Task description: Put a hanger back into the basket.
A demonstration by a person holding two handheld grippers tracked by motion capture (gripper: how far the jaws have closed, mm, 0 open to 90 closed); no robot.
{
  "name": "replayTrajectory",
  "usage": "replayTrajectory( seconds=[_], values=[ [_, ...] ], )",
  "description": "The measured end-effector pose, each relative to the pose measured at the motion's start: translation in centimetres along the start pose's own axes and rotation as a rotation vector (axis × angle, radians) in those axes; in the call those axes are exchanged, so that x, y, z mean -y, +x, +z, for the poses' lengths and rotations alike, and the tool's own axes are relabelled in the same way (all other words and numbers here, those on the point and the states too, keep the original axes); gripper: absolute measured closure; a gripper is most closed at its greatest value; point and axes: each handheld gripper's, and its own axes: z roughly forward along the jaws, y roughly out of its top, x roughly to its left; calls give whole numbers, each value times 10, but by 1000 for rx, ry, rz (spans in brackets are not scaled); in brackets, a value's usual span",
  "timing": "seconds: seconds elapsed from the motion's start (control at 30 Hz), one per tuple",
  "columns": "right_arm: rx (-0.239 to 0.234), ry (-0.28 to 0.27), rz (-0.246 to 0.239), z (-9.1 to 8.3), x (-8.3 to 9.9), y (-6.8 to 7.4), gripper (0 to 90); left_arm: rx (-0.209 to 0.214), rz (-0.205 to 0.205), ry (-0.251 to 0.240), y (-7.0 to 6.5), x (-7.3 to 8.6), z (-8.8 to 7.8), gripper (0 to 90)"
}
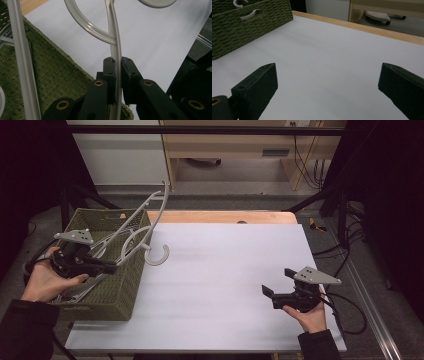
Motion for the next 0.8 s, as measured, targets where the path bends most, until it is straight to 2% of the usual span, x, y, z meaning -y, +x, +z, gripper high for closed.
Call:
replayTrajectory(
  seconds=[0.1, 0.3, 0.5, 0.73, 0.8],
  values=[
    [-1, 1, -3, 0, 0, 0, 29, 9, 9, 24, 9, 5, -1, 823],
    [-1, 1, 0, 1, 0, 0, 29, 26, -2, 38, 23, 14, -3, 823],
    [0, 1, 0, 1, 0, 0, 29, 23, -43, 44, 37, 27, -7, 822],
    [2, 5, -4, 3, 1, 1, 29, 22, -56, 60, 49, 40, -9, 822],
    [3, 5, -5, 3, 1, 1, 29, 25, -70, 50, 53, 43, -10, 822]
  ],
)
